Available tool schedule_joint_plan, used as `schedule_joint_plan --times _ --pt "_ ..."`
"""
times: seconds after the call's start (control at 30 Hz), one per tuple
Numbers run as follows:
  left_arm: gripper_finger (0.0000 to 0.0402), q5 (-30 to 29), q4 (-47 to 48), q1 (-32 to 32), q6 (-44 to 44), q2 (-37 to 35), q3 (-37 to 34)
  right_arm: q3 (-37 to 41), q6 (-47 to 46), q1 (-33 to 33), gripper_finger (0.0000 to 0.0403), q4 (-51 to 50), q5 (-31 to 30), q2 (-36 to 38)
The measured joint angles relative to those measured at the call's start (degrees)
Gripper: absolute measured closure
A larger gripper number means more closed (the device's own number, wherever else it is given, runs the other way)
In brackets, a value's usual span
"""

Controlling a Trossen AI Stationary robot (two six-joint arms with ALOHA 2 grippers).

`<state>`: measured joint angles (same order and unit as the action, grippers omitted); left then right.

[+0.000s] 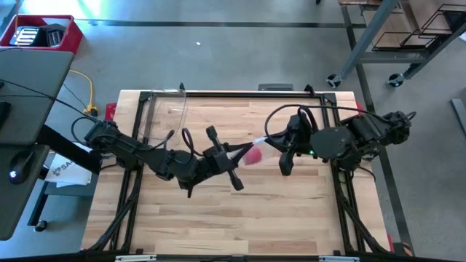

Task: Roll bandage
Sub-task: Close the transparent zip bag

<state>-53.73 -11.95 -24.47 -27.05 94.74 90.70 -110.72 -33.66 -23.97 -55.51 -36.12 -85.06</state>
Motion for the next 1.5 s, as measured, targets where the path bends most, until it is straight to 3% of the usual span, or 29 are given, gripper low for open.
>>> schedule_joint_plan --times 0.17,0.37,0.47,0.53,0.97,1.1,1.3,1.5 --pt "0.0399 2.11 10.66 0.29 9.12 -3.95 0.03 0.00 4.30 0.08 0.0390 -5.23 0.80 -0.02" --pt "0.0400 25.16 27.07 4.93 32.69 -8.43 0.09 0.00 8.26 1.92 0.0325 -6.20 9.15 -0.02" --pt "0.0401 34.97 29.30 6.56 36.64 -8.48 0.09 0.00 16.57 2.23 0.0303 -1.07 15.04 -0.04" --pt "0.0401 37.94 29.28 6.64 36.91 -8.14 0.09 0.00 20.43 2.16 0.0299 2.10 15.94 -0.07" --pt "0.0401 38.00 28.22 6.64 39.00 -7.86 0.09 -0.04 21.72 2.18 0.0302 2.60 23.59 -1.94" --pt "0.0401 37.99 27.67 6.64 39.42 -7.54 0.09 -0.04 21.70 2.19 0.0322 2.48 22.79 -3.73" --pt "0.0401 38.00 26.04 6.62 39.54 -6.59 0.09 -0.04 21.75 2.19 0.0389 2.04 22.70 -4.96" --pt "0.0401 38.21 25.32 6.34 40.45 -5.53 0.09 -0.04 20.68 2.25 0.0379 2.53 24.28 -5.06"
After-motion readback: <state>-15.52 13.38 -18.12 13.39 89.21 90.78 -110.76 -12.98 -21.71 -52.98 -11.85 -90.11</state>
